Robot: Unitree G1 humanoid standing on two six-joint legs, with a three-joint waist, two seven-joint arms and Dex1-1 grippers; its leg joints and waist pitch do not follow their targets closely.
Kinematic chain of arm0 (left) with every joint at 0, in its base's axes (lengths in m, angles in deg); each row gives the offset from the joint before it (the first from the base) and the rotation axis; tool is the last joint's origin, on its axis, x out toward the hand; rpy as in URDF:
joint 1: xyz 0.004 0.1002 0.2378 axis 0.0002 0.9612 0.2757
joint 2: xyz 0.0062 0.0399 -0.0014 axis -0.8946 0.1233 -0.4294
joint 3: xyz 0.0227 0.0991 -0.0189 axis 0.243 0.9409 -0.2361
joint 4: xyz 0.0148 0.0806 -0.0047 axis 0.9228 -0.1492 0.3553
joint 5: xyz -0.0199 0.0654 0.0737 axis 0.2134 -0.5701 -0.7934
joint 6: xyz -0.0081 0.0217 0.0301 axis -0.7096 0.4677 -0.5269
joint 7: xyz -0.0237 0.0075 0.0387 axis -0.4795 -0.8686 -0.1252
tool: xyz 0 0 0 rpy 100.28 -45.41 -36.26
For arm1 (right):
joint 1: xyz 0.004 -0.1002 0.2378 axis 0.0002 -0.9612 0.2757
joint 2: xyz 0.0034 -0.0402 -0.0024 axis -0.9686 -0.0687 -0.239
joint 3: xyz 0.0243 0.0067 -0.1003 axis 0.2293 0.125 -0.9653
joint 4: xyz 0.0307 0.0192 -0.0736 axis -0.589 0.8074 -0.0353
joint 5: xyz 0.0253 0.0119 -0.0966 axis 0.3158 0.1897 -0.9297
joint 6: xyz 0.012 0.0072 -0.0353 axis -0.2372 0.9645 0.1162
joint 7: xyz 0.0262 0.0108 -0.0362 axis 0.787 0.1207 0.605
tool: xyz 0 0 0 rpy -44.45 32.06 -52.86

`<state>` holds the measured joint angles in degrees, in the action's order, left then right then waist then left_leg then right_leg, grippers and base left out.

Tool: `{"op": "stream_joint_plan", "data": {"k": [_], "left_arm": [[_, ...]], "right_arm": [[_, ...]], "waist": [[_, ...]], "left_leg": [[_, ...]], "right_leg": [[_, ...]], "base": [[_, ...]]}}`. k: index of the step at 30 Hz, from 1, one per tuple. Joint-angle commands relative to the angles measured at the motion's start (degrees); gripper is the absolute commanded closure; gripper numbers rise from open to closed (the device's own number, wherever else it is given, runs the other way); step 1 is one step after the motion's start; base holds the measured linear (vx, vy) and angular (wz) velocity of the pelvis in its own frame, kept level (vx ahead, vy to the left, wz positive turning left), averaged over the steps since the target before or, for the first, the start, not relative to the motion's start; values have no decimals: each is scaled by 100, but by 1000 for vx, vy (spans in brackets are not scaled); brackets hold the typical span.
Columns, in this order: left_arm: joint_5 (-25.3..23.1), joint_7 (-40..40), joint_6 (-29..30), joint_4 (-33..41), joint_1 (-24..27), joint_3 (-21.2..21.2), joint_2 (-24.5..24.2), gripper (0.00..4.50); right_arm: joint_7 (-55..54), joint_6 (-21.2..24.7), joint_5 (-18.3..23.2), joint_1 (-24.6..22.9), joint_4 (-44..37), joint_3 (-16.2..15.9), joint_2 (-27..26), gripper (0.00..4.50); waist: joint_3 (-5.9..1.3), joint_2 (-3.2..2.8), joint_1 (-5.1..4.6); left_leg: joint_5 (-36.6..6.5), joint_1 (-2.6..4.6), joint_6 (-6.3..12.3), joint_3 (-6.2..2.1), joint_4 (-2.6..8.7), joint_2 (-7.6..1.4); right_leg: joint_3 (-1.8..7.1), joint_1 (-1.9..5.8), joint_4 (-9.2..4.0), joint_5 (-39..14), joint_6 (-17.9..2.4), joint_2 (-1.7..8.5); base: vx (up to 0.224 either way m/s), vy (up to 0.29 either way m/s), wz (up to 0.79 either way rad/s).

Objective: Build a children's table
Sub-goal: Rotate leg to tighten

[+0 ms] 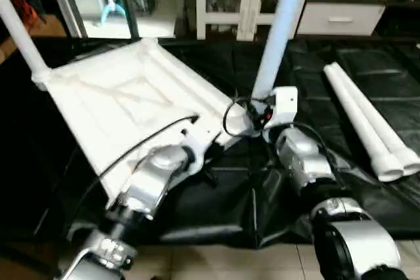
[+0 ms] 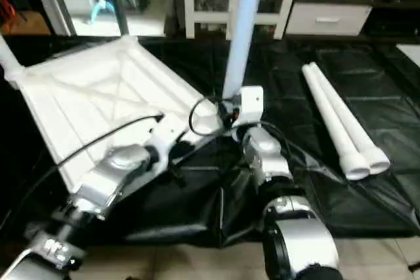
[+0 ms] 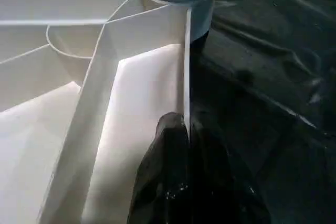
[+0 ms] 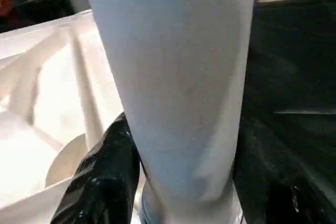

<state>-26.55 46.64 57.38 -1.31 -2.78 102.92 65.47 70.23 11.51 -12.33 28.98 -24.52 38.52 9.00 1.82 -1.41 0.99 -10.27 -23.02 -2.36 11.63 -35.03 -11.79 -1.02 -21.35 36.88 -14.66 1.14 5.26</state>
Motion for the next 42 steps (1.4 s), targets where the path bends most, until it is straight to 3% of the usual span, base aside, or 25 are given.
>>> {"op": "stream_joint_plan", "data": {"k": [1,4,5,8,10,11,12,13,14,16,21,24,25,27,28,33,35,42], "left_arm": [[-61,93,-260,-115,-113,134,117,450],[55,-98,-220,63,44,38,-25,450],[132,-479,-507,242,211,92,-274,450],[384,-1276,-835,662,542,129,-719,450],[809,-2240,-975,1259,942,91,-1264,450],[819,-2283,-982,1284,960,92,-1303,450],[850,-2440,-985,1374,1019,87,-1463,450],[881,-2512,-952,1416,1044,67,-1533,450],[917,-2579,-913,1459,1072,45,-1598,450],[1053,-2736,-830,1550,1115,-65,-1714,450],[1002,-2783,-955,1475,1137,-91,-1825,450],[999,-2836,-967,1477,1130,-90,-1821,450],[999,-2835,-953,1492,1127,-98,-1811,450],[1002,-2834,-936,1504,1126,-106,-1803,450],[1009,-2827,-912,1524,1129,-112,-1801,450],[1026,-2799,-881,1551,1146,-109,-1819,450],[1021,-2761,-865,1564,1170,-121,-1821,450],[974,-2724,-849,1556,1160,-133,-1840,450]], "right_arm": [[396,329,512,-122,522,309,-523,250],[1150,251,469,-87,387,266,-357,250],[1822,-2,193,-180,152,-128,-78,194],[2955,-146,-12,-360,-295,-608,410,172],[4778,582,536,-698,-1277,-843,1087,152],[4889,638,578,-723,-1352,-858,1140,137],[5335,894,749,-819,-1656,-893,1371,134],[5543,1042,821,-852,-1787,-881,1492,125],[5742,1185,883,-883,-1906,-859,1604,125],[6124,1117,850,-920,-2012,-827,1916,125],[6479,1185,818,-964,-2011,-911,2077,125],[6317,1196,874,-952,-2043,-836,1931,141],[6273,1237,880,-922,-2011,-807,1888,141],[6250,1262,881,-893,-1972,-795,1860,154],[6243,1322,866,-853,-1903,-816,1806,154],[6242,1264,758,-835,-1824,-896,1751,213],[6002,1063,653,-785,-1657,-853,1677,219],[5601,999,522,-786,-1581,-824,1588,240]], "waist": [[-337,-76,-1],[-340,-67,8],[-351,-54,12],[-354,-14,-5],[-354,-1,1],[-348,-27,25],[-345,-60,60],[-340,-49,75],[-340,-61,109],[-340,-63,157],[-343,-20,191],[-347,-22,184],[-344,2,179],[-347,-19,191],[-348,5,193],[-348,1,205],[-339,1,193],[-328,-2,157]], "left_leg": [[-991,202,82,-86,410,-104],[-1074,195,38,-102,424,-119],[-1007,190,58,-106,414,-112],[-806,127,347,-103,374,-96],[-726,130,527,-109,365,-101],[-638,134,622,-109,358,-120],[-607,169,630,-90,358,-145],[-589,180,624,-84,364,-149],[-589,195,605,-63,364,-158],[-613,216,558,-57,363,-161],[-522,175,499,-50,348,-127],[-458,170,525,-49,341,-125],[-468,173,528,-46,345,-128],[-466,186,518,-48,347,-134],[-434,181,517,-46,345,-134],[-388,178,530,-42,337,-129],[-432,169,512,-42,346,-128],[-580,178,430,-49,365,-129]], "right_leg": [[64,145,-419,719,-1483,162],[58,155,-412,725,-1460,163],[52,168,-404,839,-1474,158],[49,213,-373,1269,-1512,165],[52,248,-379,1272,-1544,157],[52,232,-367,1334,-1554,149],[37,188,-358,1304,-1601,127],[33,188,-363,1278,-1618,112],[39,140,-348,1189,-1674,127],[40,128,-354,1078,-1708,132],[64,148,-350,1037,-1680,155],[69,132,-340,1076,-1675,152],[70,127,-343,1050,-1681,147],[70,118,-342,1009,-1687,149],[69,123,-338,1032,-1686,143],[72,120,-330,1050,-1671,150],[73,116,-339,962,-1669,160],[77,118,-356,723,-1632,156]], "base": [[0,0,0],[0,0,0],[0,0,0],[0,0,0],[0,0,0],[0,0,0],[0,0,0],[0,0,0],[0,0,0],[0,0,0],[0,0,0],[0,0,0],[0,0,0],[0,0,0],[0,0,0],[0,0,0],[0,0,0],[0,0,0]]}}
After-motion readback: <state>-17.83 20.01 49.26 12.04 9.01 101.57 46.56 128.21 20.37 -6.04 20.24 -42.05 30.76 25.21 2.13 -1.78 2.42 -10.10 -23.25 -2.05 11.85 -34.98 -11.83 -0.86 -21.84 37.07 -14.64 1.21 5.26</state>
